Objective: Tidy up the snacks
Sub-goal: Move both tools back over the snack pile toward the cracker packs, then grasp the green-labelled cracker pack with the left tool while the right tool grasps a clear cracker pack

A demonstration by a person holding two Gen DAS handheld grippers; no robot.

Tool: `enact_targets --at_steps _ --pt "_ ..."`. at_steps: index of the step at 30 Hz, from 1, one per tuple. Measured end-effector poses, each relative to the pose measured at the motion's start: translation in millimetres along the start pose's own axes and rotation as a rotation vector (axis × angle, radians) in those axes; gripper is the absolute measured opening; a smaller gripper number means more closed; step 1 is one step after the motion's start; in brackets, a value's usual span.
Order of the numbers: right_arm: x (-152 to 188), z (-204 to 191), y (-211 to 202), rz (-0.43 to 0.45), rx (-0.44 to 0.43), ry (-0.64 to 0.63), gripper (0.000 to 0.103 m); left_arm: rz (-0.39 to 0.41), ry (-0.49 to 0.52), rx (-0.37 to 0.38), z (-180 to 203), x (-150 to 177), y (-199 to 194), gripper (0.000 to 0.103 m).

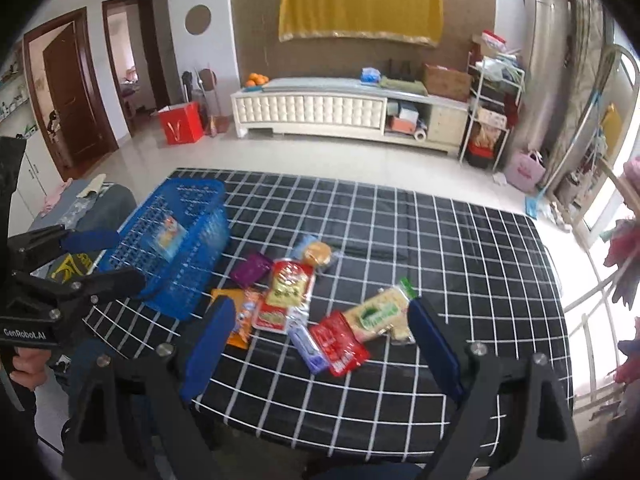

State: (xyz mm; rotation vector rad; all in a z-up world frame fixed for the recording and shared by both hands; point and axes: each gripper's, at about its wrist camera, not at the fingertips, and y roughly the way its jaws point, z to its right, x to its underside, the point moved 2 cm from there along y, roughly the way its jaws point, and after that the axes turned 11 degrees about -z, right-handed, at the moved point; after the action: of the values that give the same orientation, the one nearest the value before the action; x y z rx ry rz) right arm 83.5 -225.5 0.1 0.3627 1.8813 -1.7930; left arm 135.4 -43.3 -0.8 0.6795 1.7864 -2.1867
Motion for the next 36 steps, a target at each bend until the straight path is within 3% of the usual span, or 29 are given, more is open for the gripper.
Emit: enact_targets --at_steps 5,9,17,23,27,36 --pt "6.1 25.7 16.5 -0.034 0.008 0.038 0.091 -0.046 -0.009 0.002 12.0 -9.1 28.8 0.079" --pt "9.2 48.5 34.0 -0.065 0.003 0.097 0.091 -0.07 0.043 -0.019 26.9 -15.6 50.9 0.079" --pt "17.8 88.5 67.7 -0.13 0.01 0.16 0.091 -0.152 0.08 0.029 49.8 -38.4 104.4 0.078" --pt "28.1 116.0 86.1 -0.152 0.088 0.19 0.091 -0.167 0.238 0.037 83.7 -54.5 144.5 0.079" --pt "35.9 130.7 103.5 -0.185 0.074 0.217 0.091 -0.2 0.311 0.082 102.3 -62.7 178.1 0.078" --pt "52.8 160.3 136.6 -0.222 0.058 0.292 0.091 -0.32 0.467 0.074 123.7 -68.6 254.5 0.078"
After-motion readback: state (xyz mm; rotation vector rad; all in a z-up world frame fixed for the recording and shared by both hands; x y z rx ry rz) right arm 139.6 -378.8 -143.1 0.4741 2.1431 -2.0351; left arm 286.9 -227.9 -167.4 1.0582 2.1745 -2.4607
